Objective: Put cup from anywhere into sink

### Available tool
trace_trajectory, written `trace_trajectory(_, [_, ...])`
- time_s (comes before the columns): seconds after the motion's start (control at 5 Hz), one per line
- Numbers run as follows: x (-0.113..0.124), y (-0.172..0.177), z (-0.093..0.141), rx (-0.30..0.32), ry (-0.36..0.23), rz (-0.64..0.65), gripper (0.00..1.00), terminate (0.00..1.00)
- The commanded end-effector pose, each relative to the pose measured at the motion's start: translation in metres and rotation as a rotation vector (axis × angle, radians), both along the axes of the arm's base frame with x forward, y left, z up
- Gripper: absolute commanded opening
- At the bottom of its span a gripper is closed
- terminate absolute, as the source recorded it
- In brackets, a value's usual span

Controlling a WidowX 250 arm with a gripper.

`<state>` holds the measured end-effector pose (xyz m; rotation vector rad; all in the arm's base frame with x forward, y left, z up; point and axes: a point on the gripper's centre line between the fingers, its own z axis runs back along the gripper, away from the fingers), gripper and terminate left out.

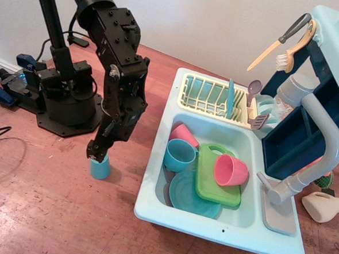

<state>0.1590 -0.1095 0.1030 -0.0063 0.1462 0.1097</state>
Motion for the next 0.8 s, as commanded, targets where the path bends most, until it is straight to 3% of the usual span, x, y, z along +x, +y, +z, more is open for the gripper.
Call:
trace_trajectory(0.0, [0.0, 0.0, 0.0, 0.0, 0.0, 0.0, 1.0, 0.0])
trace_trajectory(0.6, [-0.008, -0.014, -0.036, -0.043, 0.035, -0.015, 1.0, 0.0])
